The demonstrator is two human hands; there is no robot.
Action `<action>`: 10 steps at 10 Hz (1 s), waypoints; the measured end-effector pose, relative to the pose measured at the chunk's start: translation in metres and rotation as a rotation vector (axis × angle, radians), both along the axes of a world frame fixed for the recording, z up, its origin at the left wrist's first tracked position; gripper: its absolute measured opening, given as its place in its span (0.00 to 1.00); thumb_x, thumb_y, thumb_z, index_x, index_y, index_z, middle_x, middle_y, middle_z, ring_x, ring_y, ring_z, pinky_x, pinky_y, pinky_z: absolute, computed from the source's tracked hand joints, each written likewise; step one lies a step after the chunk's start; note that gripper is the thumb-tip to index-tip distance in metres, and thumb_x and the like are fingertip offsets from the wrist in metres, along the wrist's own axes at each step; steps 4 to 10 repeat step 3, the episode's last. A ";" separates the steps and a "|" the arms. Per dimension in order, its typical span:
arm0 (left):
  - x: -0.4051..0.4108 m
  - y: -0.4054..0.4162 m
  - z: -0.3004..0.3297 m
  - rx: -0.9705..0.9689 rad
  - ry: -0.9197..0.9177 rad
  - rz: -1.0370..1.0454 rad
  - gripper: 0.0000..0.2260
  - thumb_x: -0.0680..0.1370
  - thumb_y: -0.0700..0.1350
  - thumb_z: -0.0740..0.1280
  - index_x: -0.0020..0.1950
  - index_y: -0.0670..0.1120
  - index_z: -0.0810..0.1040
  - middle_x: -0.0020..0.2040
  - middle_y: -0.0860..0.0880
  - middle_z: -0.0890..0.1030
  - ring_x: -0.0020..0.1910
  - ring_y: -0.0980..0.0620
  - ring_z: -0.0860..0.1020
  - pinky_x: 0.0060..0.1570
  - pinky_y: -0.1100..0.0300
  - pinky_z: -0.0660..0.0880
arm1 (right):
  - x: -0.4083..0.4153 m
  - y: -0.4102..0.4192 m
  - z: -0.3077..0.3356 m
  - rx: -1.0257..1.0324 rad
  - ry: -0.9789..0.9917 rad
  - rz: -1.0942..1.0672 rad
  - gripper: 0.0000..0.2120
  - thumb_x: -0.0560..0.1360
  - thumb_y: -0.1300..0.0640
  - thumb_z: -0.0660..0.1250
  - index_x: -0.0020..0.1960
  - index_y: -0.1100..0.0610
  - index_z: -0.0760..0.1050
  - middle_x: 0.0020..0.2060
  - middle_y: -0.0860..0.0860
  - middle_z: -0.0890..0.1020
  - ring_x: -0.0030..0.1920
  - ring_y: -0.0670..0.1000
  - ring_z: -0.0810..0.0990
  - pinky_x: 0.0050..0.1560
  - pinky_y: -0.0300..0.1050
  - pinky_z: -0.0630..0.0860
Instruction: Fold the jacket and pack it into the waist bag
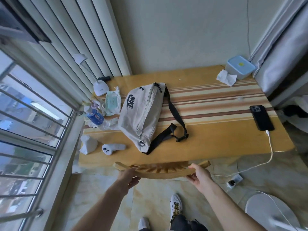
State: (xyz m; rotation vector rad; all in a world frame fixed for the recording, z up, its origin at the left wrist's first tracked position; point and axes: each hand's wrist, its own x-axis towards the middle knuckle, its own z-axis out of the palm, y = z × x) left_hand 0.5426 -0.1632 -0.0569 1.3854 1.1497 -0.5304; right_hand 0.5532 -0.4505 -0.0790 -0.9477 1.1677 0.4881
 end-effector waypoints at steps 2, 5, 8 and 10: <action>-0.021 0.012 0.017 -0.042 -0.052 -0.064 0.08 0.80 0.38 0.66 0.57 0.38 0.77 0.54 0.39 0.83 0.43 0.44 0.87 0.30 0.59 0.79 | -0.021 0.011 0.022 -0.122 -0.064 -0.014 0.17 0.77 0.66 0.69 0.64 0.67 0.73 0.61 0.66 0.78 0.58 0.62 0.81 0.48 0.51 0.83; -0.033 0.020 0.032 -0.092 -0.127 -0.069 0.08 0.80 0.40 0.67 0.57 0.38 0.79 0.52 0.40 0.84 0.49 0.42 0.86 0.37 0.57 0.80 | -0.041 0.028 0.047 -0.158 -0.135 -0.024 0.15 0.77 0.65 0.69 0.63 0.68 0.75 0.57 0.66 0.80 0.52 0.59 0.82 0.50 0.49 0.83; -0.033 0.020 0.032 -0.092 -0.127 -0.069 0.08 0.80 0.40 0.67 0.57 0.38 0.79 0.52 0.40 0.84 0.49 0.42 0.86 0.37 0.57 0.80 | -0.041 0.028 0.047 -0.158 -0.135 -0.024 0.15 0.77 0.65 0.69 0.63 0.68 0.75 0.57 0.66 0.80 0.52 0.59 0.82 0.50 0.49 0.83; -0.033 0.020 0.032 -0.092 -0.127 -0.069 0.08 0.80 0.40 0.67 0.57 0.38 0.79 0.52 0.40 0.84 0.49 0.42 0.86 0.37 0.57 0.80 | -0.041 0.028 0.047 -0.158 -0.135 -0.024 0.15 0.77 0.65 0.69 0.63 0.68 0.75 0.57 0.66 0.80 0.52 0.59 0.82 0.50 0.49 0.83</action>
